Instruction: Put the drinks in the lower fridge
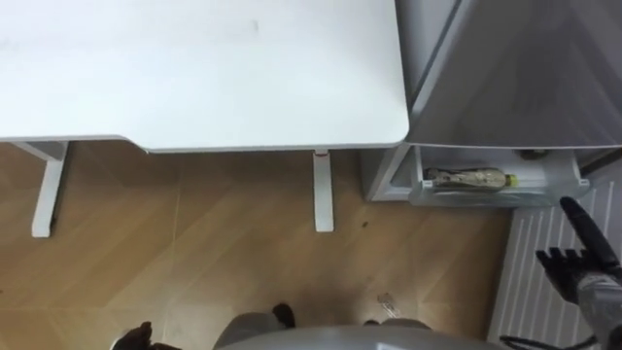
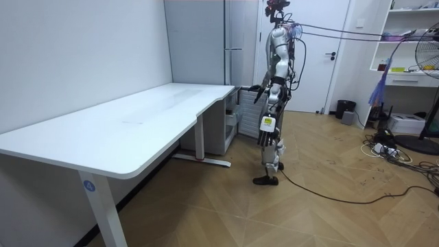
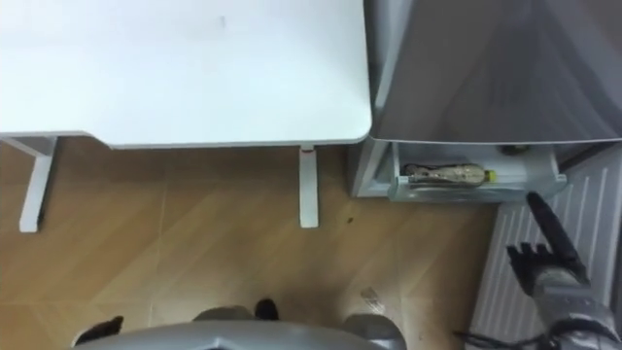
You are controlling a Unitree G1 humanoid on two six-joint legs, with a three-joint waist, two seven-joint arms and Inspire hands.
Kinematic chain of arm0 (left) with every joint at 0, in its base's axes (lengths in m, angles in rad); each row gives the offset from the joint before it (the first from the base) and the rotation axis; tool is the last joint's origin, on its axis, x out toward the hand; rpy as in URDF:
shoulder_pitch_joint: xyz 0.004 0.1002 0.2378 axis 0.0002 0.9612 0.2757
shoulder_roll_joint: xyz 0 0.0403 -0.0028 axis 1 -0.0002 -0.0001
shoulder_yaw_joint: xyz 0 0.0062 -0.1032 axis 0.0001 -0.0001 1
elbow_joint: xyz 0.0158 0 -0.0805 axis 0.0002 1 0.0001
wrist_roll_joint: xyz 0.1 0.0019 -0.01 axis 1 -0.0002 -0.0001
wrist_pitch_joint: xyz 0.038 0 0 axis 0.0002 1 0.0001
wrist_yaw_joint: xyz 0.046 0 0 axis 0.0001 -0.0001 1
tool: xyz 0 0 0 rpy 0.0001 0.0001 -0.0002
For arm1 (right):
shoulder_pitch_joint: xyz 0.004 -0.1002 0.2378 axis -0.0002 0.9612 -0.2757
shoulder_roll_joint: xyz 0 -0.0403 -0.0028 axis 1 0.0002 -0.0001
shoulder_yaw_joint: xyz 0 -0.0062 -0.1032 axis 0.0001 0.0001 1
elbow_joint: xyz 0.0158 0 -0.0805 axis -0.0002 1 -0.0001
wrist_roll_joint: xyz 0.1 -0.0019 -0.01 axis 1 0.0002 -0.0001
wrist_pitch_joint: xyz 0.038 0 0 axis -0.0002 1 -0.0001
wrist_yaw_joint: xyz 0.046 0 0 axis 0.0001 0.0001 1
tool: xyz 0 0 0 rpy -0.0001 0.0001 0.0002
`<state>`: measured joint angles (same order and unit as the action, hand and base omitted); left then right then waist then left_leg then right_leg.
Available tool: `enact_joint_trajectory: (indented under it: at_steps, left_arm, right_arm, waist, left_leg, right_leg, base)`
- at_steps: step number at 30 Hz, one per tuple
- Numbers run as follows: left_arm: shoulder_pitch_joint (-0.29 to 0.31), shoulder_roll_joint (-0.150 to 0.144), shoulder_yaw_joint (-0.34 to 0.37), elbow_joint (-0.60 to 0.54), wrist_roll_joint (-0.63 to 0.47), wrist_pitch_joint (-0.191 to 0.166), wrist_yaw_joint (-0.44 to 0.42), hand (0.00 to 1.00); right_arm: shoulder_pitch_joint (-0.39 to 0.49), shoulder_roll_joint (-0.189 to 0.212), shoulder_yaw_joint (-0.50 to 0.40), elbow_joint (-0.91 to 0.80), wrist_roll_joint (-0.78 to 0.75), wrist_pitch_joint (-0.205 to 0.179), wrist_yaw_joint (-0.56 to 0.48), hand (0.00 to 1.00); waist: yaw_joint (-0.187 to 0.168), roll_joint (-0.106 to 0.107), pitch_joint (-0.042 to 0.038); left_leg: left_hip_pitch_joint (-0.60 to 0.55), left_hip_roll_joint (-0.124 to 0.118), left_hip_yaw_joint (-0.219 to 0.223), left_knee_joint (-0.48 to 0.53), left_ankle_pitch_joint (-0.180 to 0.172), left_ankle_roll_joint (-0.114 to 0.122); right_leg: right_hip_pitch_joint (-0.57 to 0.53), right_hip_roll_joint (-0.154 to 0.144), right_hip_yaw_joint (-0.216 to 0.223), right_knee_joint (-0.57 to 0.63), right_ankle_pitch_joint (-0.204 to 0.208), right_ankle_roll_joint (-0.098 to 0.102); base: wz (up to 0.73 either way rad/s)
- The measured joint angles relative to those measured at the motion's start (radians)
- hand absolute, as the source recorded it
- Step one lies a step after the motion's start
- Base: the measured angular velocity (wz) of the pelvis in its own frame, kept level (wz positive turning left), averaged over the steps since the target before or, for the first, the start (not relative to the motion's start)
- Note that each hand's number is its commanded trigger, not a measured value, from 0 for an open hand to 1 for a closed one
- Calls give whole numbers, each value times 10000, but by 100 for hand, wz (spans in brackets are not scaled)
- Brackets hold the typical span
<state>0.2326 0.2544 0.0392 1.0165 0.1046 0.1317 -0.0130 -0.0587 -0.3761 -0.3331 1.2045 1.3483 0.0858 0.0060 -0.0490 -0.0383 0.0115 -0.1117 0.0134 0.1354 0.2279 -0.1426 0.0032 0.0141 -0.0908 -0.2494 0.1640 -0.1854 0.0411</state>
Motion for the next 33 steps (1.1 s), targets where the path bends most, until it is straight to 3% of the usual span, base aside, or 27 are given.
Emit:
enact_joint_trajectory:
  at_steps: [2, 5, 12, 16, 17, 26, 31, 33]
  left_arm:
    - [181, -68, -1, -157, 96, -25, 60, 0]
    - [241, -133, -1, -157, 90, -26, 90, 0]
    - [111, -164, 20, -153, 156, -76, 345, 0]
    - [5, -485, 273, -141, 150, -84, 435, 0]
    - [-2, -556, 274, -140, 150, -94, 402, 0]
    - [160, -654, 374, -56, 152, -95, 249, 0]
    - [342, -654, 379, -56, 156, 5, 177, 0]
    - [322, -654, 385, -56, 156, 78, 141, 0]
  right_arm:
    - [299, 166, 2, 8, -330, 0, 97, 0]
    - [715, 519, 1, 32, -815, 0, 234, 0]
    - [1355, 1164, 142, 479, -851, 21, 561, 0]
    - [1607, 1493, 142, 803, -750, 27, 637, 0]
    - [1679, 1580, 142, 837, -749, 29, 636, 0]
    - [1712, 1796, 144, 840, -744, 42, 801, 0]
    - [1683, 1824, 139, 839, -512, 241, 797, 0]
    - [1671, 1848, 139, 838, -409, 253, 787, 0]
  waist:
    - [-4, -76, -64]
    - [-33, -186, -98]
    - [-103, -186, -96]
    - [-101, -145, -73]
    - [-97, -123, -98]
    - [-288, -104, -112]
    - [-288, -70, -117]
    - [-277, 9, -163]
  left_leg:
    - [193, -4, 1, 4, -51, -20]
    - [400, -2, 2, -13, -110, -49]
    - [696, -11, -5, -83, -174, -42]
    - [1058, -32, 2, -193, -215, -59]
    - [1105, -37, 3, -226, -215, -60]
    - [1360, -41, 13, -270, -230, -75]
    - [1400, -42, 12, -288, -253, -77]
    - [1409, -42, 12, -292, -256, -78]
  right_leg:
    - [249, 13, -6, -122, -26, 4]
    - [483, 24, -14, -169, -66, 4]
    - [777, 29, 7, -245, -71, 11]
    - [1104, 26, 39, -293, -99, 42]
    - [1130, 25, 62, -293, -108, 41]
    - [1292, 35, 210, -282, -145, 37]
    - [1291, 42, 270, -281, -144, 36]
    - [1291, 43, 286, -279, -144, 35]
  base:
    - [0]
    - [0]
    - [-1]
    - [-2]
    - [-3]
    - [-4]
    - [-3]
    - [0]
